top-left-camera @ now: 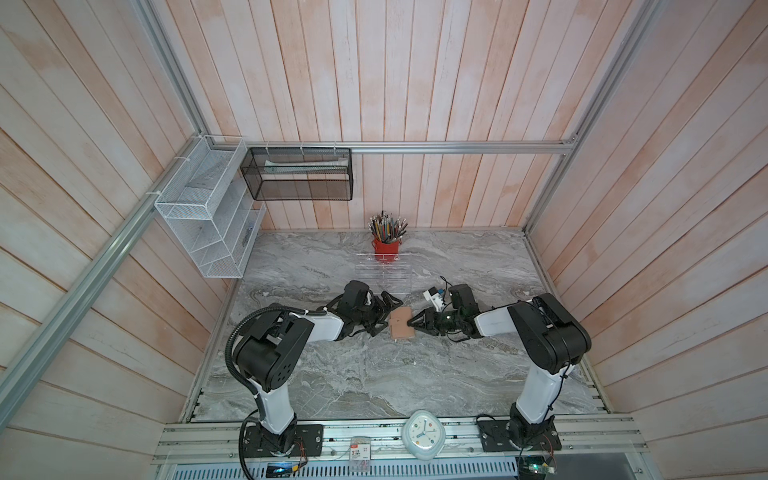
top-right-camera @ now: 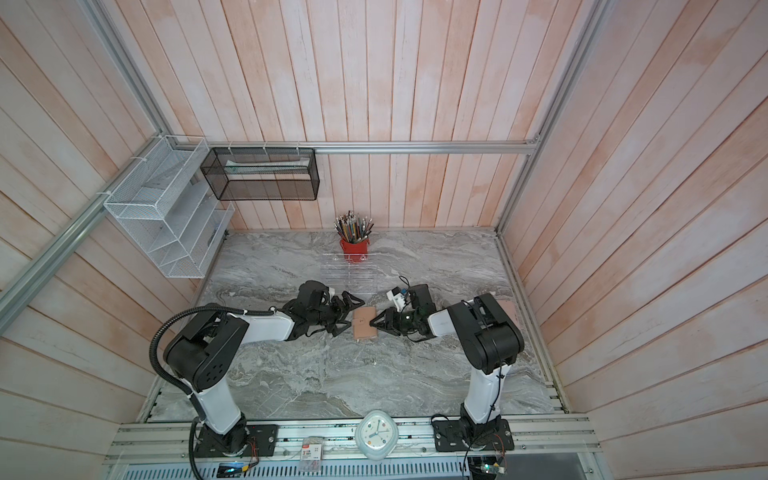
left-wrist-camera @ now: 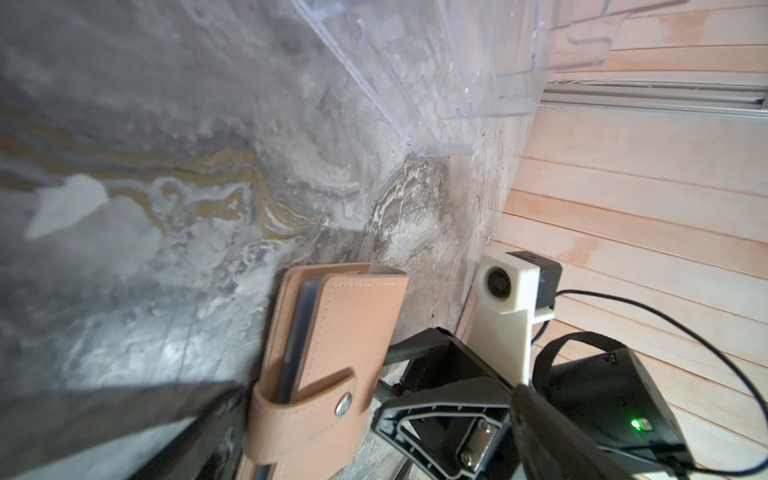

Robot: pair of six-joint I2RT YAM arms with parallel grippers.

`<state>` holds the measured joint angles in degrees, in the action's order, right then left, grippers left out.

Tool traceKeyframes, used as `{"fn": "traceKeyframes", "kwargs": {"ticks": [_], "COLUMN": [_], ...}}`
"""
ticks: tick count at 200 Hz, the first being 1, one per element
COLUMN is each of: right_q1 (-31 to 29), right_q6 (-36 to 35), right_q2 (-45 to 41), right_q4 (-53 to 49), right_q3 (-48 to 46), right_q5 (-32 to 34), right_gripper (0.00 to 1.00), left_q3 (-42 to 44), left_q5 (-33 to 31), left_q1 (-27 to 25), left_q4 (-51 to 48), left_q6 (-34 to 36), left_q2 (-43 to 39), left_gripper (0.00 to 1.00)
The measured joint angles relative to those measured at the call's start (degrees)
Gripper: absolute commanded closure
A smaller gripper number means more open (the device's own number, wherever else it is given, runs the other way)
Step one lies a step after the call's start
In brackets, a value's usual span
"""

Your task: Take the credit cards out of the card holder

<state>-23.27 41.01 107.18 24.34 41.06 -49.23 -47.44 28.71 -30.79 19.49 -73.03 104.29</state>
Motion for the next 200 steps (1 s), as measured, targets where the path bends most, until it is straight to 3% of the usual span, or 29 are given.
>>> {"fn": "traceKeyframes", "kwargs": {"ticks": [83, 131, 175, 200], "right_q1": [-0.35, -0.37, -0.63, -1.07], "right_q6": [3.15, 4.7, 4.61, 2.69], "right_q2": [1.64, 2.67, 2.12, -0.26], "right_q4": [4.48, 6.29, 7.56, 4.57], "right_q3": [0.04, 0.04, 0.02, 0.02], "right_q5": [-0.35, -0.83, -1.6, 0.39], "right_gripper": [0.66, 0.91, 1.0, 1.0], "left_q3": [-0.59, -0.94, -4.39, -8.87], "left_q5": [0.02, 0.04, -0.74, -2.71], "left_q1": [-0.11, -0.48, 0.15, 0.26], "left_q4": [1.57, 1.2, -9.62, -18.43], "left_q6": [-0.09, 0.39, 7.15, 12.79], "left_q2": [1.11, 1.27, -0.28, -1.92], "left_gripper": [0.0, 0.0, 0.0, 0.0]}}
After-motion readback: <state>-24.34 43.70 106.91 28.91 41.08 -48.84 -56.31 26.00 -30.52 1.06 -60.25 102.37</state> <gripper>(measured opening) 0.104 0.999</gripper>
